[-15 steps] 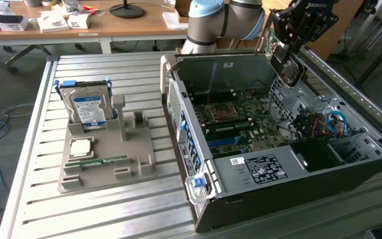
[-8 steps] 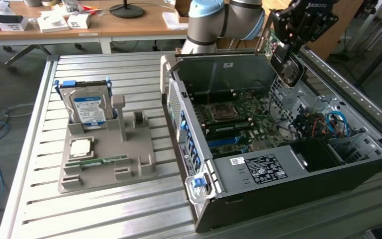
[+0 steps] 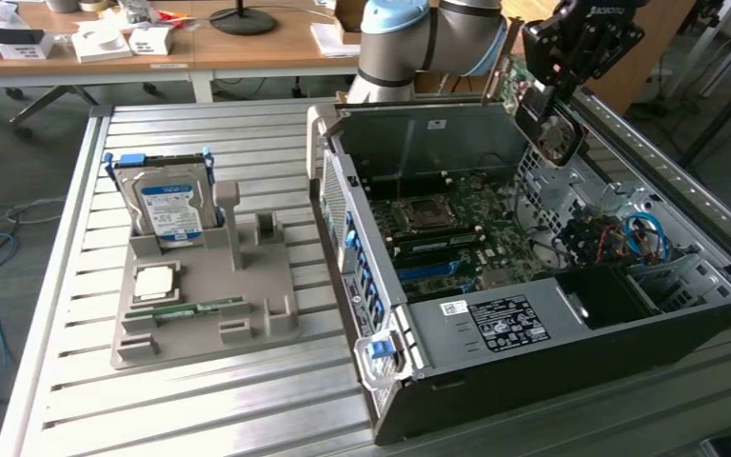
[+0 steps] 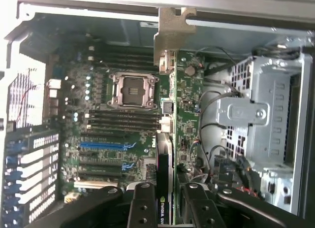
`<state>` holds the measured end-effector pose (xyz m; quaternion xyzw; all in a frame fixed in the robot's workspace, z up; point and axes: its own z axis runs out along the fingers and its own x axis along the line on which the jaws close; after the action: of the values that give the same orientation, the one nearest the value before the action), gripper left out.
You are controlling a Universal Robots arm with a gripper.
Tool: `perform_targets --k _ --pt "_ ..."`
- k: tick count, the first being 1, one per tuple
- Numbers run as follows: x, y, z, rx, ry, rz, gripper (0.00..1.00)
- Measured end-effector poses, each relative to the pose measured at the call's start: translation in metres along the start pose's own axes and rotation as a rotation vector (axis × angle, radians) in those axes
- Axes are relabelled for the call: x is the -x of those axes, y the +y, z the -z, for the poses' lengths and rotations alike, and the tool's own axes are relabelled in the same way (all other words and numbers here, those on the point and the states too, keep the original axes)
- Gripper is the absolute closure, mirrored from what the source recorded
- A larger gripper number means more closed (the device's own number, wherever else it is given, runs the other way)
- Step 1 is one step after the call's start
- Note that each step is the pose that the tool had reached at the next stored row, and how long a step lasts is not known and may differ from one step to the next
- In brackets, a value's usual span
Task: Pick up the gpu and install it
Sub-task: 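Insert the gpu into the slot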
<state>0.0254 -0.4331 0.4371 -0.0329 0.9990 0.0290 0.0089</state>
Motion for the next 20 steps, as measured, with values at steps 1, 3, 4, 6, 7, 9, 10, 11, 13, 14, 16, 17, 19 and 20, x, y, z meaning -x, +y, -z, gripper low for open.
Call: perform_targets --k 1,3,4,6,7,9,10,11,13,14,16,17,19,20 --pt "0.0000 0.0000 -0.0001 0.0004 0.0011 0.018 0.74" --pt "0.0000 0.0000 -0.0002 0.0011 0.0031 0.054 0.74" --pt "0.0000 0.0000 -0.0003 0.0015 0.0041 0.072 0.74" --pt "0.0000 0.0000 -0.0003 0.0021 0.0062 0.107 0.74" --pt "0.0000 0.0000 -0.0004 0.0024 0.0071 0.122 0.74" --pt "0.0000 0.0000 -0.0005 0.0031 0.0090 0.154 0.74" --pt "0.0000 0.0000 -0.0005 0.0034 0.0099 0.171 0.74" --pt "0.0000 0.0000 -0.0005 0.0038 0.0109 0.187 0.74" --pt "0.0000 0.0000 -0.0006 0.0044 0.0128 0.220 0.74" --pt "0.0000 0.0000 -0.0006 0.0048 0.0138 0.236 0.74" --pt "0.0000 0.0000 -0.0007 0.0053 0.0157 0.268 0.74" --pt "0.0000 0.0000 -0.0007 0.0056 0.0167 0.283 0.74" --pt "-0.0001 0.0000 -0.0009 0.0060 0.0188 0.313 0.74" --pt "-0.0001 0.0000 -0.0009 0.0060 0.0199 0.327 0.74"
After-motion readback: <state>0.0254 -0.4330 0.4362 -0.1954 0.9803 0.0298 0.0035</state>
